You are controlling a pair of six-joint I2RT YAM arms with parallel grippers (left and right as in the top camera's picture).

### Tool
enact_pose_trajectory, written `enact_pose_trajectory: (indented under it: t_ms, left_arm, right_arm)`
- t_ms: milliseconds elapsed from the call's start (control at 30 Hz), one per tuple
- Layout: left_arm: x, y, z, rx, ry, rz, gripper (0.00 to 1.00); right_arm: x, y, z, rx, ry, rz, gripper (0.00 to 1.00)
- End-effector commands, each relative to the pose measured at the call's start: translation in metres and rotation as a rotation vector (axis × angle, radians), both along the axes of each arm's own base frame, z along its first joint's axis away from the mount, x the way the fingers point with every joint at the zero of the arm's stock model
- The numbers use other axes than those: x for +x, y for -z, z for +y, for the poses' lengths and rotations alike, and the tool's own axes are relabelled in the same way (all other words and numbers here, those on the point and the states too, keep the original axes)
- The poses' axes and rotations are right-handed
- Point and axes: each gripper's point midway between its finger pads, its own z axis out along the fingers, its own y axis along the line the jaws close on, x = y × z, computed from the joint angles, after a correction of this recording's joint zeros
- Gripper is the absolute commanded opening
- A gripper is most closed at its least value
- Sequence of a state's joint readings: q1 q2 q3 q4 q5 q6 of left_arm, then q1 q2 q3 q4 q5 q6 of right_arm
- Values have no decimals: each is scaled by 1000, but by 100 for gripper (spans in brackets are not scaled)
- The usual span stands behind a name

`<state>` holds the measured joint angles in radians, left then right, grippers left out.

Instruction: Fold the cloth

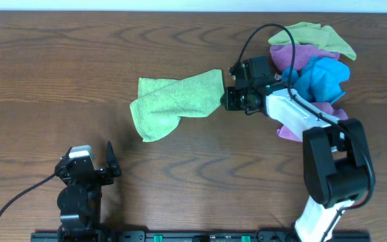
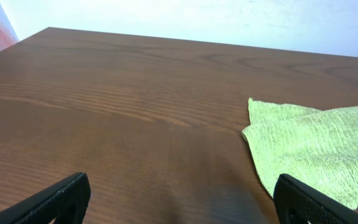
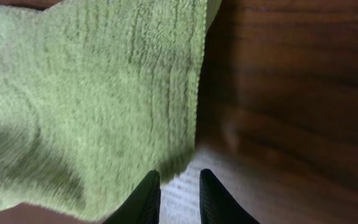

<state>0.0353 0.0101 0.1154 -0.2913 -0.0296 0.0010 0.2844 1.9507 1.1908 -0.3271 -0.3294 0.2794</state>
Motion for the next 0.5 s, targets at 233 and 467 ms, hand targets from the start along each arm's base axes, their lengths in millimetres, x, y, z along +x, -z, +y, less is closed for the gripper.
enact_pose_trajectory:
  t_ms: [233,467]
  left_arm:
    - [0,12,-2,9,11,29,95]
    - [0,12,-2,9,11,29,95]
  right_arm:
    - [17,7,10,30,-14,-69,25]
    - [8,-3,33,172,-41,-10,1]
